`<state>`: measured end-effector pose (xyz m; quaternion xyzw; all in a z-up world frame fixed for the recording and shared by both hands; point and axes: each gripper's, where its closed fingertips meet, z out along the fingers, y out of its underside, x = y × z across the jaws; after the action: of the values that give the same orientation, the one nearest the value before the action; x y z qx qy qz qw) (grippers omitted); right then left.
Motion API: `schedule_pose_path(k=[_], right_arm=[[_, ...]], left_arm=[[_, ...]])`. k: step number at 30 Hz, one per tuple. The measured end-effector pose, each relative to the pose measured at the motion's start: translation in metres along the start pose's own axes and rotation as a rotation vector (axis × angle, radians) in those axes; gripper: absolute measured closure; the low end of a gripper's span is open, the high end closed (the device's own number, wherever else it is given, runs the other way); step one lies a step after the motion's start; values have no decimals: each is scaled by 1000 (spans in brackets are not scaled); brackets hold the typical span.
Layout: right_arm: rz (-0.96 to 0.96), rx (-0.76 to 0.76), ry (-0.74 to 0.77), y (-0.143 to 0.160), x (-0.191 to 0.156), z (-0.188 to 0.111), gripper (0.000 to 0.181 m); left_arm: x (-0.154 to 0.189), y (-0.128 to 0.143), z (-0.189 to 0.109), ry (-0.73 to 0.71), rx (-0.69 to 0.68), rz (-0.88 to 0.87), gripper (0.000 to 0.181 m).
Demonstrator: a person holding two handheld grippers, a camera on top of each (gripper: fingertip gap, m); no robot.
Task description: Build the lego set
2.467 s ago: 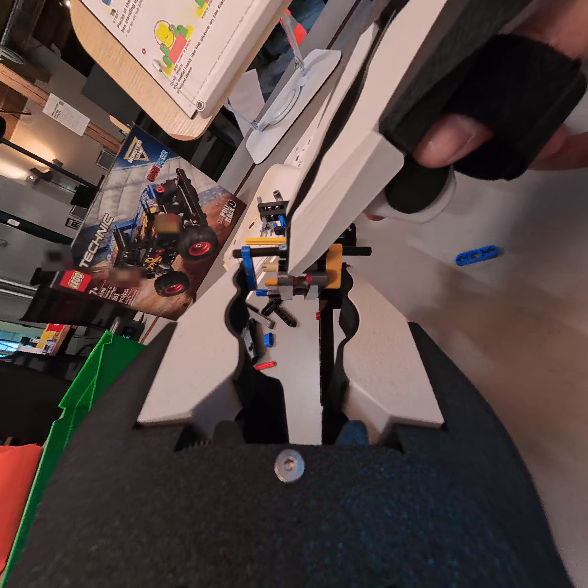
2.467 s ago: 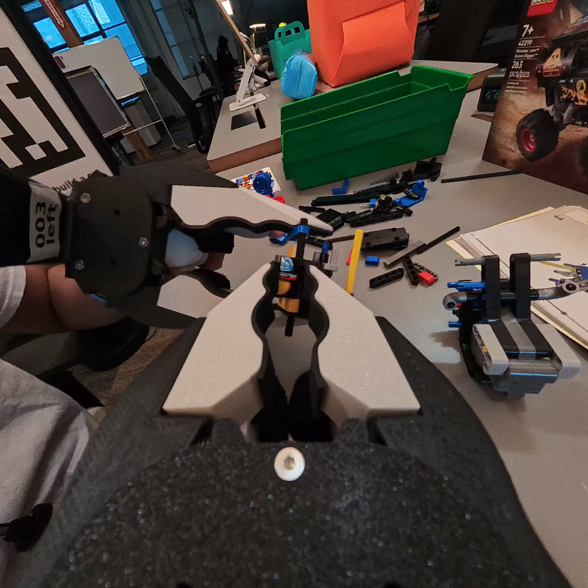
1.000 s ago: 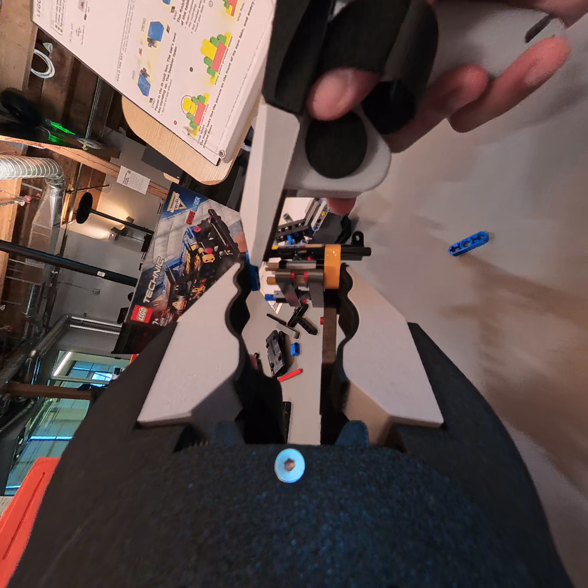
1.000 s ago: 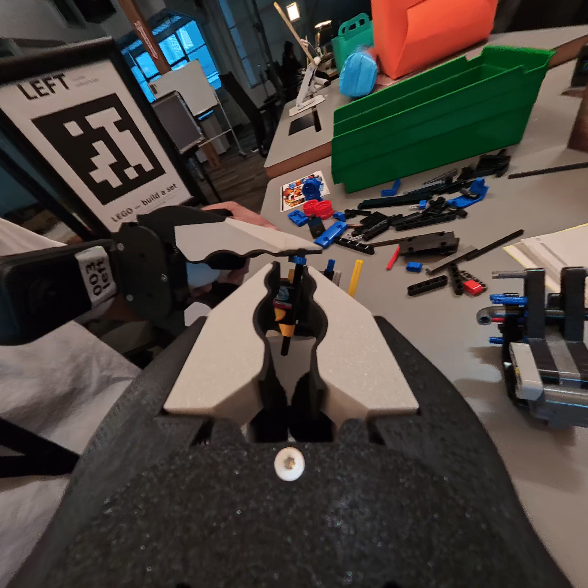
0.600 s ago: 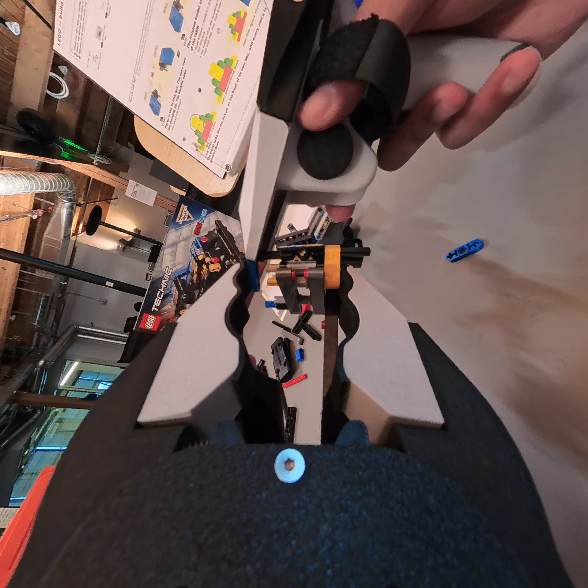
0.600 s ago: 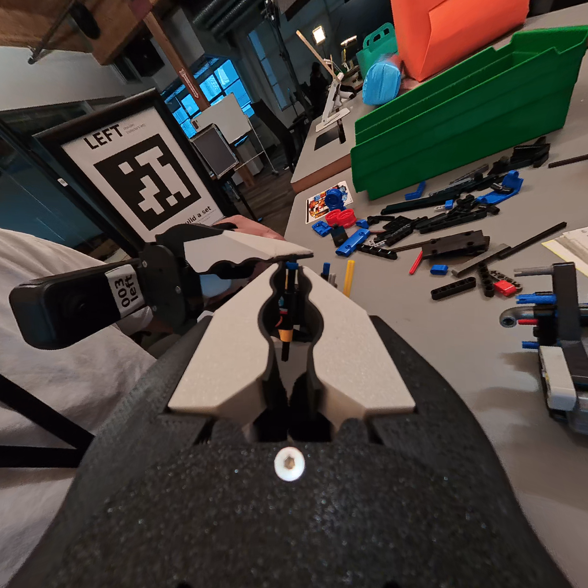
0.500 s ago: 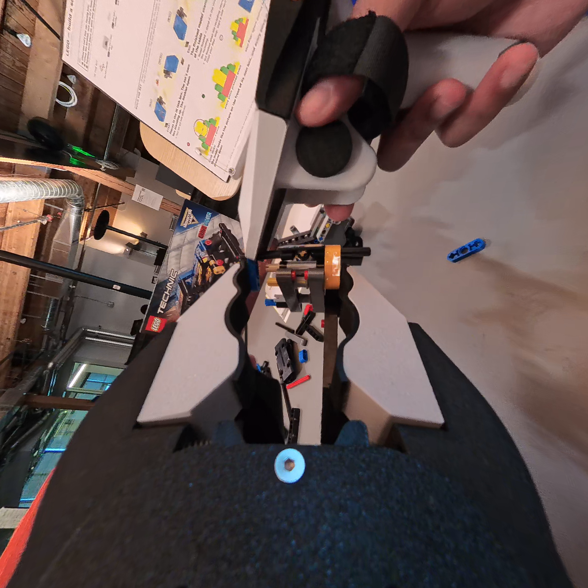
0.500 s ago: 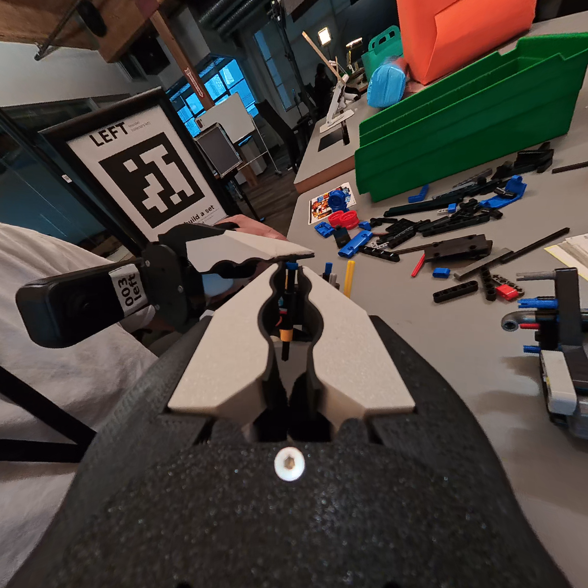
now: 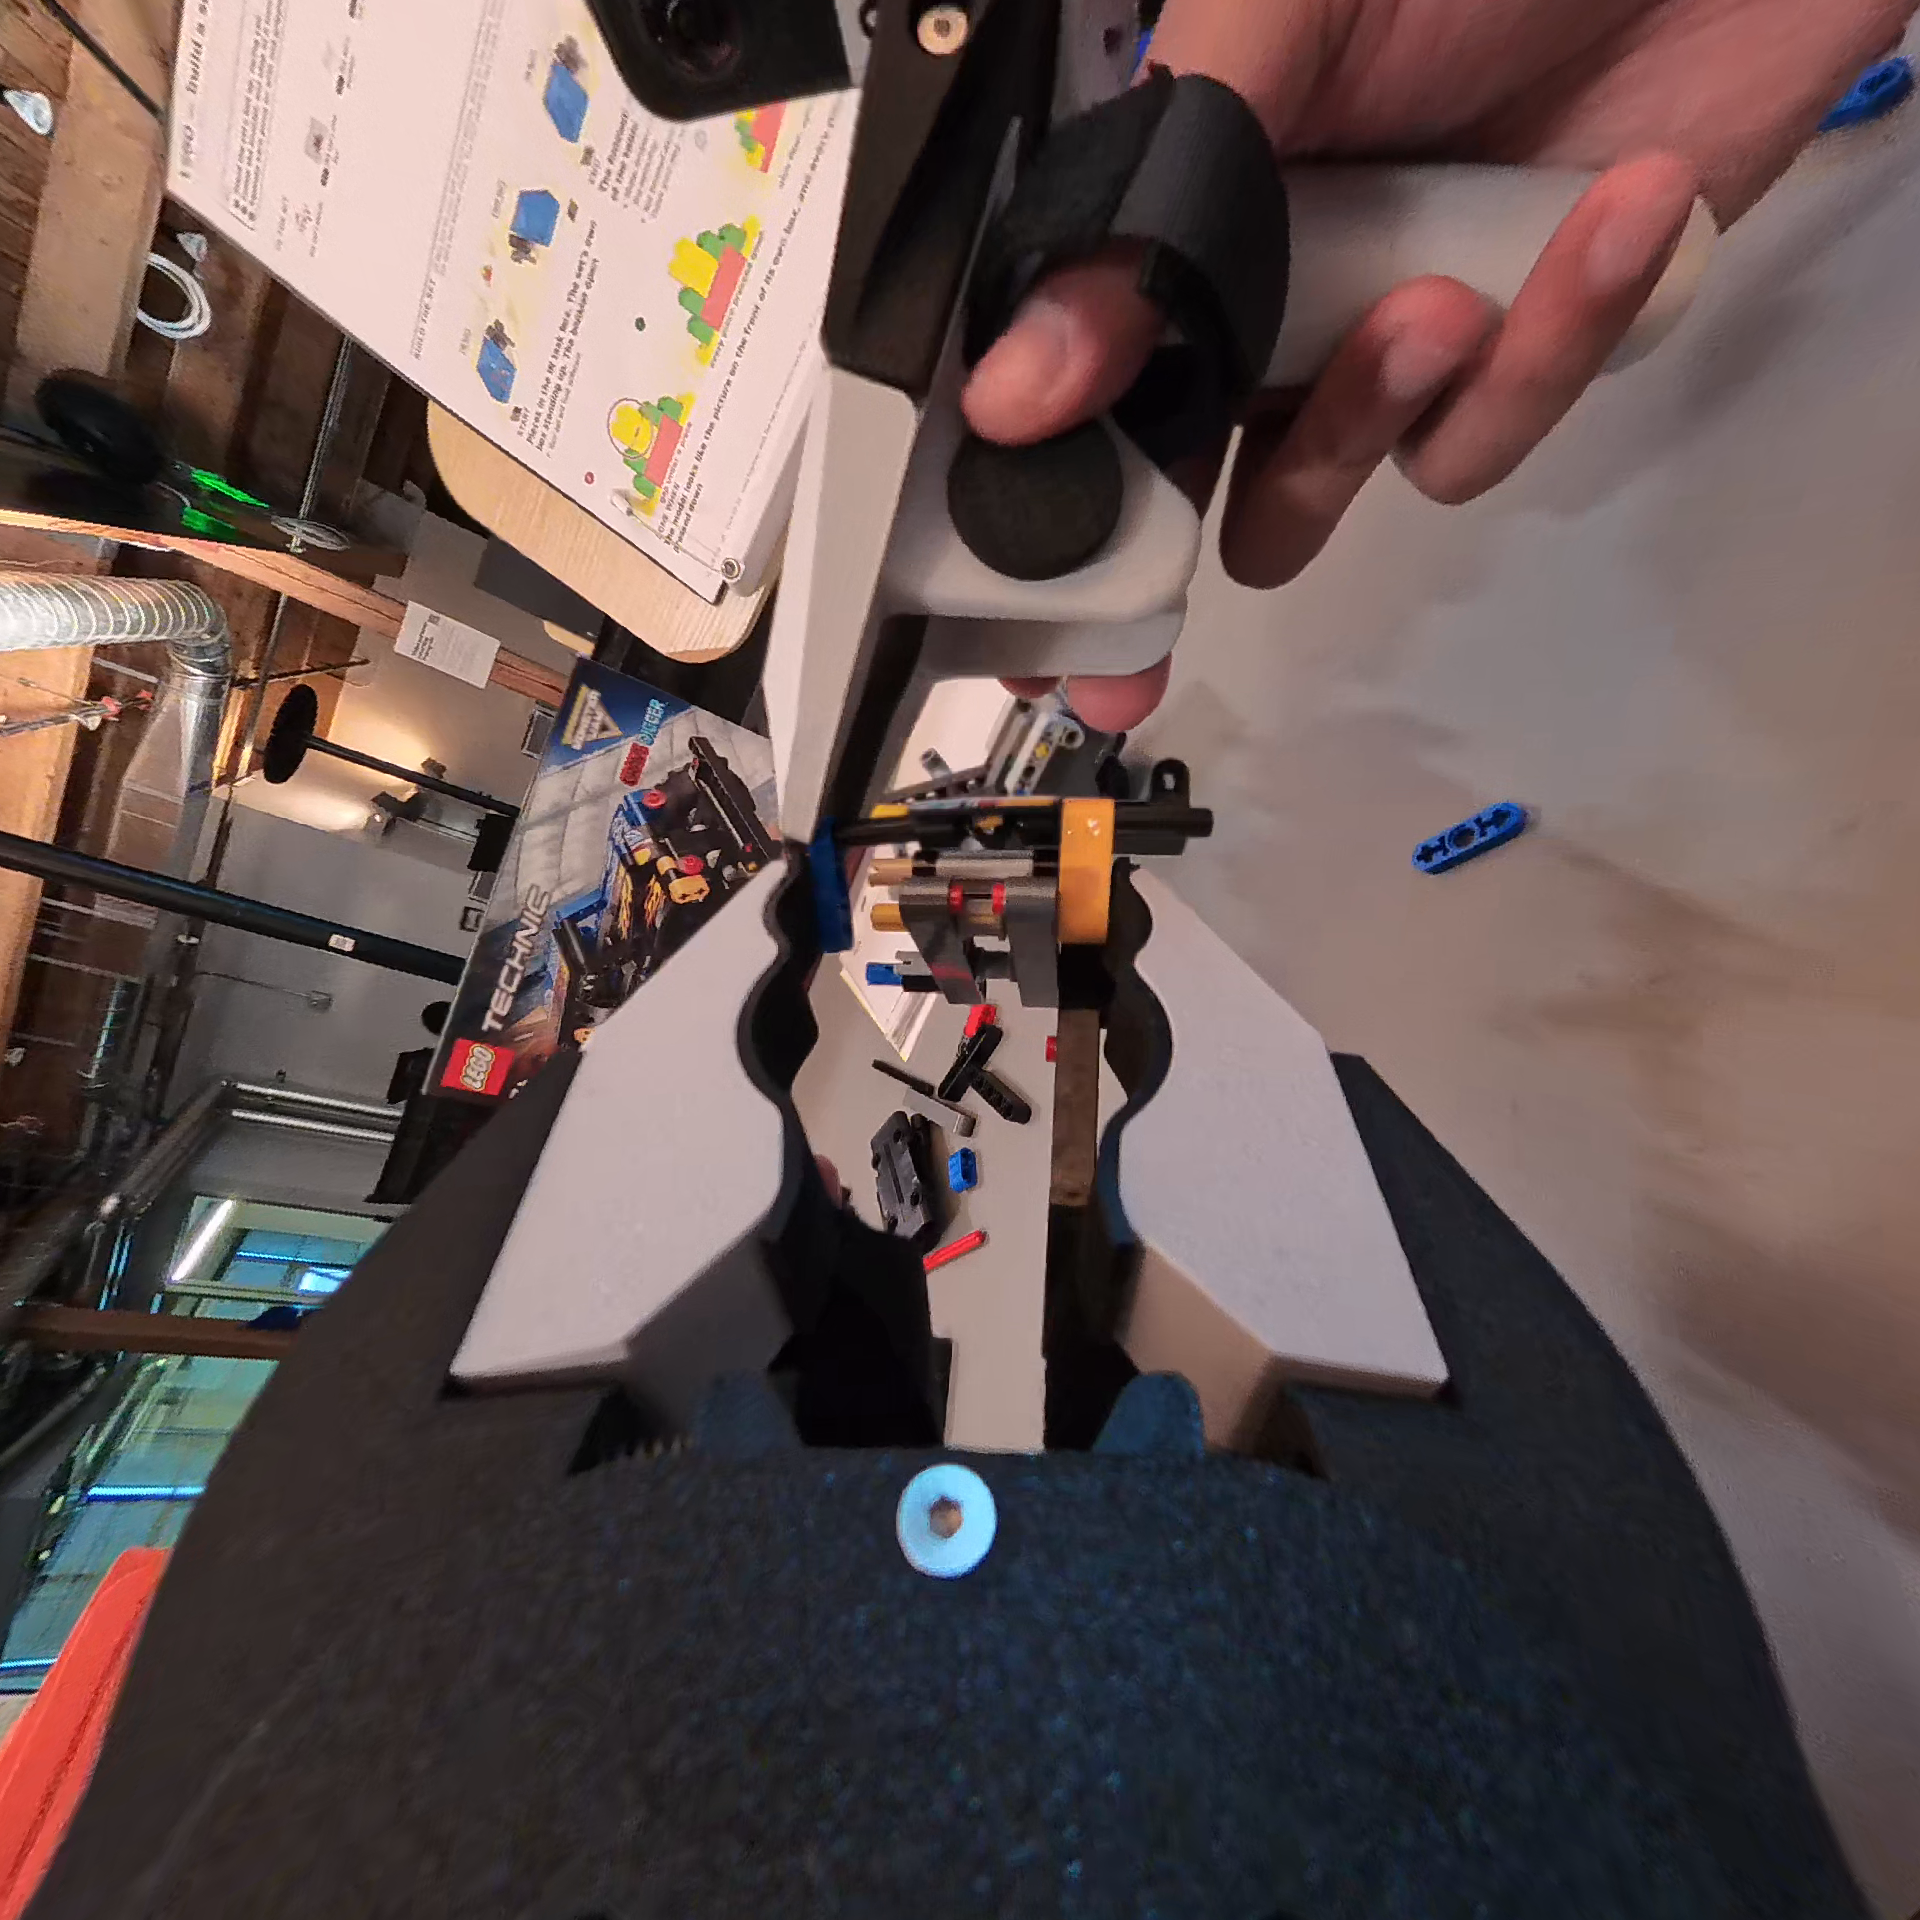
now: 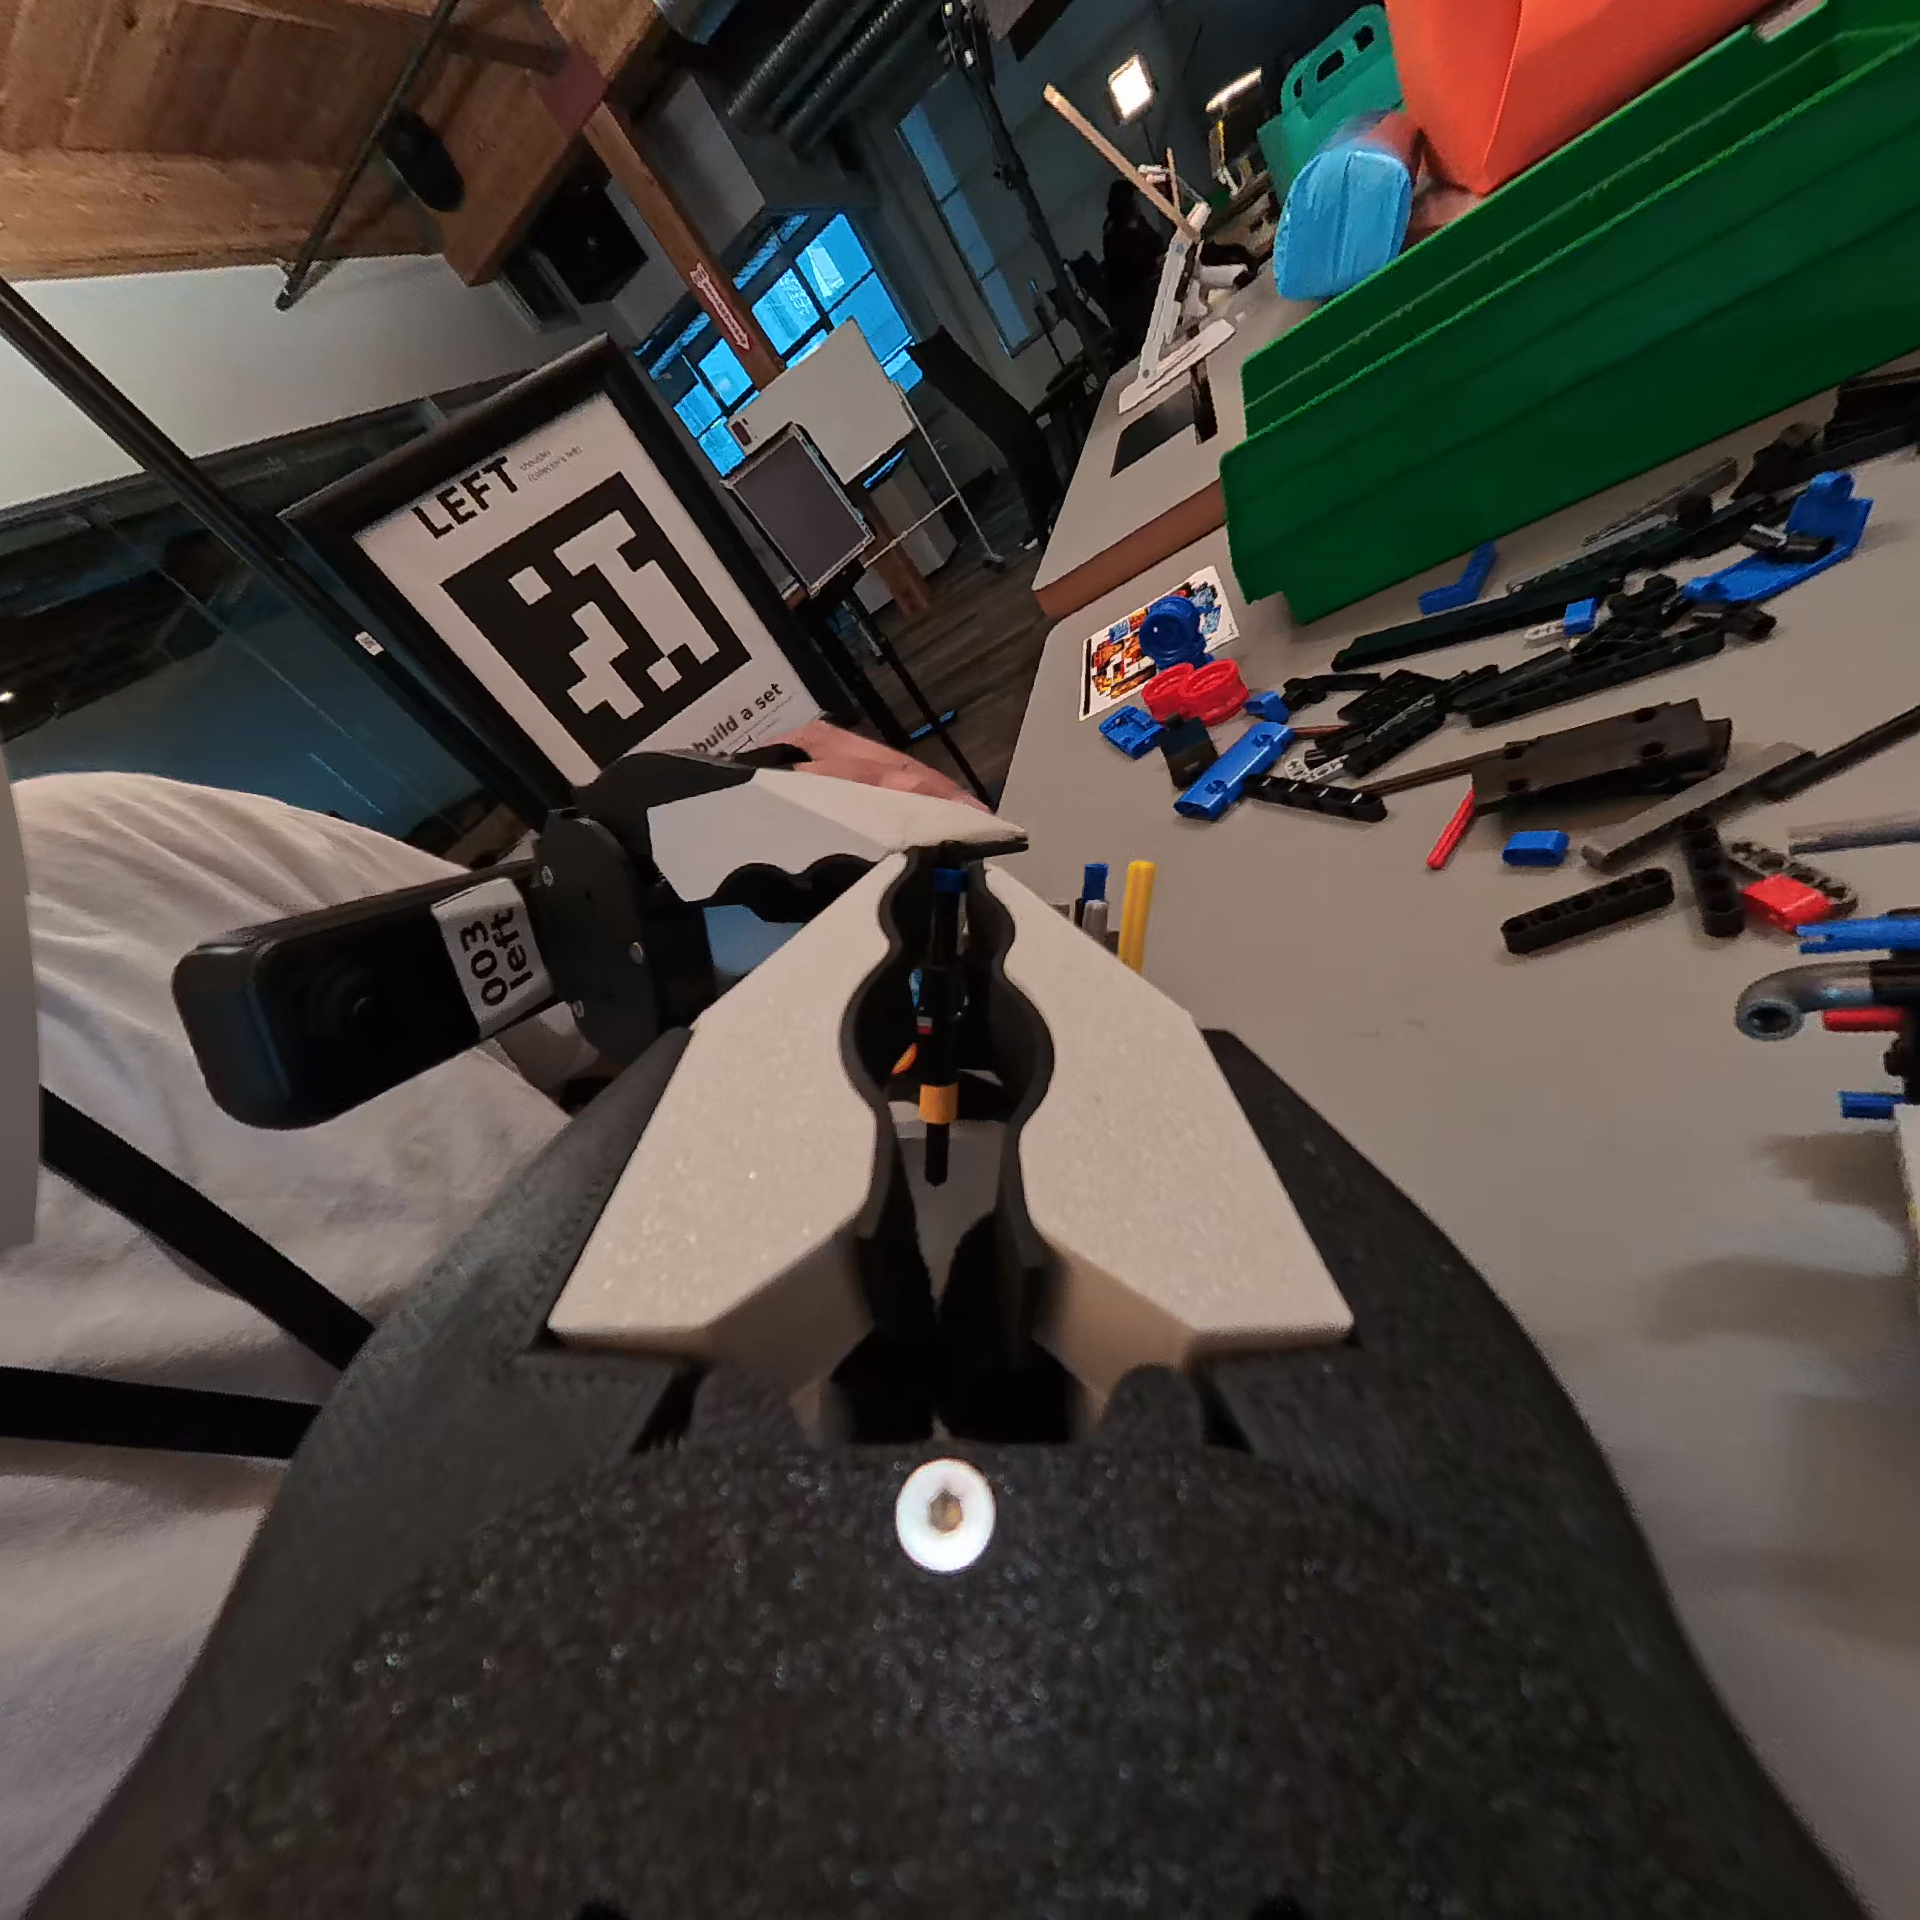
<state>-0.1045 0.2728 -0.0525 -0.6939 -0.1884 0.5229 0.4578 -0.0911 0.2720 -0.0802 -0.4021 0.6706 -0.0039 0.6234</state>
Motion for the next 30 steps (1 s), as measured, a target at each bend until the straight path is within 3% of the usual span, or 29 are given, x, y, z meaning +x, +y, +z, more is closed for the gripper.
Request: schedule_pose_path(k=[17, 24, 30], right_arm=[[-28, -30, 40, 8, 7, 4, 176], [41, 21, 16, 0, 10, -2, 176], [22, -26, -9, 9, 3, 5, 176]], left_arm=[[4, 10, 1, 49, -17, -16, 133], [-5, 14, 2, -13, -2, -29, 135], [2, 11, 4, -26, 15, 44, 128]])
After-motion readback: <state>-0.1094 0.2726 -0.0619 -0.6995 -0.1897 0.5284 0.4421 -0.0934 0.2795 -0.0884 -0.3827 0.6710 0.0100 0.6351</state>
